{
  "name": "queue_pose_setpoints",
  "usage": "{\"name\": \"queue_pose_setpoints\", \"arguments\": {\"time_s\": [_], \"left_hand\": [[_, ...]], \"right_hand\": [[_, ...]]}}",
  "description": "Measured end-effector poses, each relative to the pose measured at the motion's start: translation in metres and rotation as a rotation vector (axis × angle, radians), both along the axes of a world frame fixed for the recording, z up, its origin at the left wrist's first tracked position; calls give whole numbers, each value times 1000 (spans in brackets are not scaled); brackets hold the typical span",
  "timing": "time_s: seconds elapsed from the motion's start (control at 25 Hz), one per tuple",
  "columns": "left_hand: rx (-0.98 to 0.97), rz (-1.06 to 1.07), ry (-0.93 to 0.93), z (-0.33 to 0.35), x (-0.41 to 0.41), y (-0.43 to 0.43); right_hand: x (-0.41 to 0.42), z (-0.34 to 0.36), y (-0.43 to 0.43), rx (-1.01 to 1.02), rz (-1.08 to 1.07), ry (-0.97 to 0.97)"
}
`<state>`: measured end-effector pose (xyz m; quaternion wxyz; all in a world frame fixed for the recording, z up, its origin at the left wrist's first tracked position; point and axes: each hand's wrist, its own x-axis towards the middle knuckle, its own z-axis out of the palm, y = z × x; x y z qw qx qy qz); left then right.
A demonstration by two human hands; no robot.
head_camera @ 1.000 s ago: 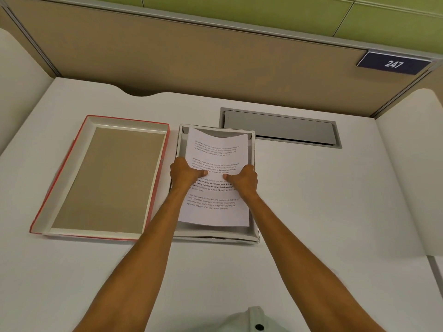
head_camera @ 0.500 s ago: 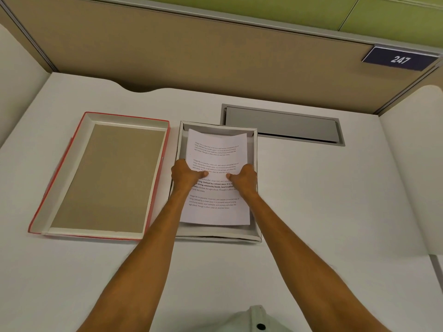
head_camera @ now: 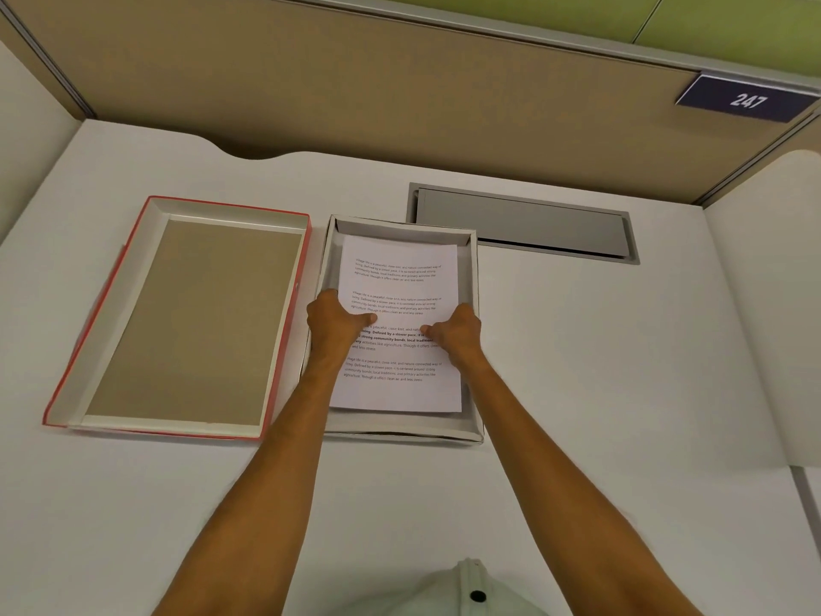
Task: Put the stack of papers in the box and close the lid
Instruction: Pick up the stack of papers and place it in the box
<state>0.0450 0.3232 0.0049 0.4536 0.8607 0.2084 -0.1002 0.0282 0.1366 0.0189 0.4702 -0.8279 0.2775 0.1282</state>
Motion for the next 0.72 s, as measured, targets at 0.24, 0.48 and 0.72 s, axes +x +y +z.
{"name": "queue_pose_setpoints", "arguments": {"time_s": [0.24, 0.48, 0.72], "left_hand": [[27, -18, -12, 4, -3, 12], [-166, -26, 31, 12, -3, 19], [-221, 5, 72, 12, -3, 17]], "right_hand": [[-8, 4, -9, 20, 22, 34], [-11, 12, -12, 187, -60, 53], [-10, 15, -12, 221, -80, 65]]}}
